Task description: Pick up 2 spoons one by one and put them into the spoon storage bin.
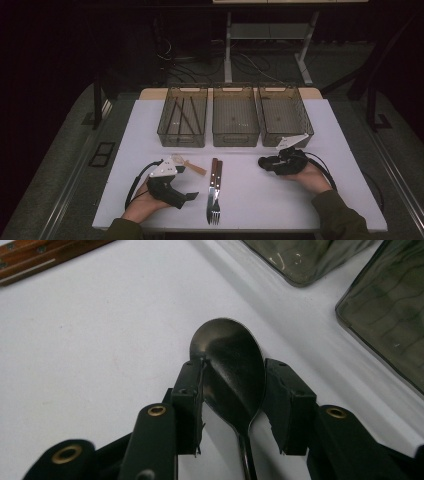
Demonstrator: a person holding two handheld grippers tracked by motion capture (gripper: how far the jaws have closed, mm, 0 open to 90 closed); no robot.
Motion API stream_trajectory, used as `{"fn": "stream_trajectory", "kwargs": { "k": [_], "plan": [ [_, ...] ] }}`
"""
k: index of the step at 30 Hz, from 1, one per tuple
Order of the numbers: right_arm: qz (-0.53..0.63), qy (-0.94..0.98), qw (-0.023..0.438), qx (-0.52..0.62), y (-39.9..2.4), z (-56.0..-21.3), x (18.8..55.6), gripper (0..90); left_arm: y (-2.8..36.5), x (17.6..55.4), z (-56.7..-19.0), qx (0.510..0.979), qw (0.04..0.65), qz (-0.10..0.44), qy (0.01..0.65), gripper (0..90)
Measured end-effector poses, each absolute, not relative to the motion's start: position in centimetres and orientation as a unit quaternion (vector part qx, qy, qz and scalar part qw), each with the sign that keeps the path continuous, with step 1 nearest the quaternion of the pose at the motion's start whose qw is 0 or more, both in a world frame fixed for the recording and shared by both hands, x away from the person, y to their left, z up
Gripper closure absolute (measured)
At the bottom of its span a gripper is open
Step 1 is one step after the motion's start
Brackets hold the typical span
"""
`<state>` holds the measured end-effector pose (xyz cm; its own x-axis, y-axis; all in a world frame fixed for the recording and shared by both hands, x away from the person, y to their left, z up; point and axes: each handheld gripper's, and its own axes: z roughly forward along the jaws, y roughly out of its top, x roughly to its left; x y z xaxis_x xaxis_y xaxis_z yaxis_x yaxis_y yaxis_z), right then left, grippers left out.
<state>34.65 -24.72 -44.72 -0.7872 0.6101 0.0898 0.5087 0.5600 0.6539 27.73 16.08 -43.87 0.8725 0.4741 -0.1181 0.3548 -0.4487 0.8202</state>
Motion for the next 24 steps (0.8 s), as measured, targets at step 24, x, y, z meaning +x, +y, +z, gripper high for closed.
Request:
{"fn": "stream_trajectory", "kwargs": {
  "k": [24],
  "plan": [
    [0.362, 0.883, 0.074, 0.291, -25.67, -44.12, 33.92, 87.2, 16.00, 27.77, -43.85, 0.850, 0.464, 0.064, 0.241, 0.0]
  ]
}}
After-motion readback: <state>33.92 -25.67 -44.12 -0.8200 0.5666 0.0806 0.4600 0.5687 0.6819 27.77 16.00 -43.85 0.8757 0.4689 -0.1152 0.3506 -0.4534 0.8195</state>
